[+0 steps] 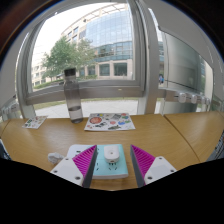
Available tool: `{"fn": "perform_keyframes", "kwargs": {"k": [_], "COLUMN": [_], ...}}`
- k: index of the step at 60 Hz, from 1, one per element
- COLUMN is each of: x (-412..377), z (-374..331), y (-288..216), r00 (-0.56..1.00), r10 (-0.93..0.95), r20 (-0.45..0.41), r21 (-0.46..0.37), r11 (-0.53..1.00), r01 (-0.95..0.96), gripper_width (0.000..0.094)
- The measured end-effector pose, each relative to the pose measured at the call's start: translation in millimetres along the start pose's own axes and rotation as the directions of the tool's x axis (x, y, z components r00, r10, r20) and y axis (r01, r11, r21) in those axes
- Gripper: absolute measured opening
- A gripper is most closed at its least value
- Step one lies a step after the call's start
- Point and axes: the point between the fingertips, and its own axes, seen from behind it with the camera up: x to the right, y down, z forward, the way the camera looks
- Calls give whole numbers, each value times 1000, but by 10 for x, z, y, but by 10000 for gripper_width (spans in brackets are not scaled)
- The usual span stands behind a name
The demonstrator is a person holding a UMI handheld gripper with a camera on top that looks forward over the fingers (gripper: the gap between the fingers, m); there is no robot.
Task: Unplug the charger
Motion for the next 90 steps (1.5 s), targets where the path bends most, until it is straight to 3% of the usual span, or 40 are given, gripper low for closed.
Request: {"fn": "perform_keyframes", "kwargs": {"k": [4, 9, 20, 28, 30, 32, 35, 36, 42, 48, 59, 63, 71, 82, 90], "x": [-37, -12, -49, -52, -70, -57, 97, 46, 578, 934, 1439, 1452, 1472, 1470, 1588], "z": [101, 186, 213, 170, 96, -82, -454, -546, -1110, -934, -102, 110, 340, 378, 324], "y": [86, 111, 132, 40, -212, -644, -1459, -1912, -2656, -2315, -837, -359, 69, 190, 221], "r00": [1000, 1000, 997, 1000, 1000, 997, 998, 999, 999, 1000, 999, 999, 999, 999, 998], "r10": [-2, -9, -74, -2, 27, 36, 5, -5, -38, 0, 31, 33, 22, 25, 36], "r20": [11, 29, -21, -18, 10, 64, 56, 44, -20, 5, -12, 5, 32, 27, -44], "r21": [-28, -30, -35, -35, 16, 132, 297, 331, 445, 393, 106, 54, -8, 18, -5], "r11": [1000, 1000, 997, 999, 1000, 990, 955, 944, 895, 920, 994, 998, 1000, 1000, 999], "r01": [2, 10, 73, 1, -27, -44, -21, -9, 43, -2, -29, -34, -21, -25, -36], "gripper_width": [518, 250, 196, 140, 140, 140, 139, 139, 138, 137, 138, 140, 146, 264, 534]}}
